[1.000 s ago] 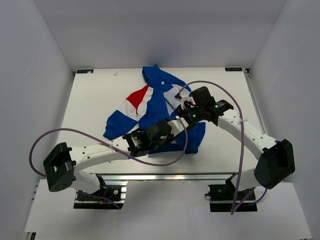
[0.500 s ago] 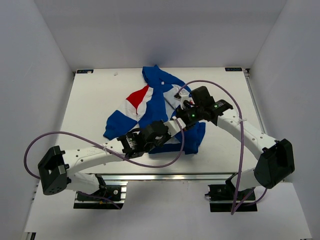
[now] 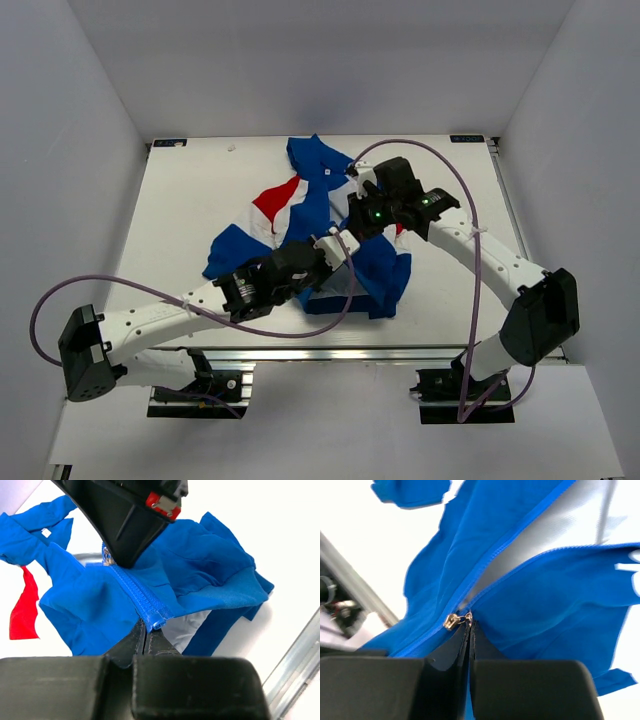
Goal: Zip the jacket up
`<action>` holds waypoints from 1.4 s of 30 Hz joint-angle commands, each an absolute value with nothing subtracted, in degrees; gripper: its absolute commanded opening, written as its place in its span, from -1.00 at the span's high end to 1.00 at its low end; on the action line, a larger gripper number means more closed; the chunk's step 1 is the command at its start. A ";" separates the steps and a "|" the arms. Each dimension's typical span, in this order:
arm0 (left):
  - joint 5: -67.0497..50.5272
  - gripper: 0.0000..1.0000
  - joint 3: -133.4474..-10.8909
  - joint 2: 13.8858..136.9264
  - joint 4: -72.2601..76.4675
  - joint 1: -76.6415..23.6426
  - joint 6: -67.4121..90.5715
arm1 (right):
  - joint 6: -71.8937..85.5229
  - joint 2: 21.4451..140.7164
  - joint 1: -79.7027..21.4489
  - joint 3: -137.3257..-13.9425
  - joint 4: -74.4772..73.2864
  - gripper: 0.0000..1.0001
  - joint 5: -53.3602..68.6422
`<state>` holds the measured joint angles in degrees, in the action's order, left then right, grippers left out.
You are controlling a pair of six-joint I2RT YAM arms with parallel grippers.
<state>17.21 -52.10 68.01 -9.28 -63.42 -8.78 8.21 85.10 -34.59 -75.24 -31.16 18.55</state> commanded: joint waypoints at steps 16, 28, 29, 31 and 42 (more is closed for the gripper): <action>7.22 1.00 -48.00 58.89 -16.08 -63.81 6.85 | 0.26 115.89 -27.87 -110.26 -22.06 1.00 -11.59; -4.82 1.00 -41.40 63.97 -18.72 -63.81 17.83 | -3.51 131.92 -23.12 -125.24 -9.59 1.00 -14.58; -5.79 1.00 -40.61 64.77 -18.89 -63.81 19.32 | -4.04 132.79 -23.12 -127.42 -9.32 1.00 -15.02; -6.33 1.00 -39.47 67.05 -19.33 -63.81 21.08 | -5.71 135.17 -23.03 -129.37 -9.14 1.00 -15.12; -3.26 -0.68 -44.20 74.89 -31.01 -63.81 27.68 | -5.36 125.43 -22.94 -115.93 -5.09 -0.73 -7.65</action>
<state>1.54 -41.63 76.12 -21.61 -62.81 24.12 -4.89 133.78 -25.71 -116.64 -15.66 -5.78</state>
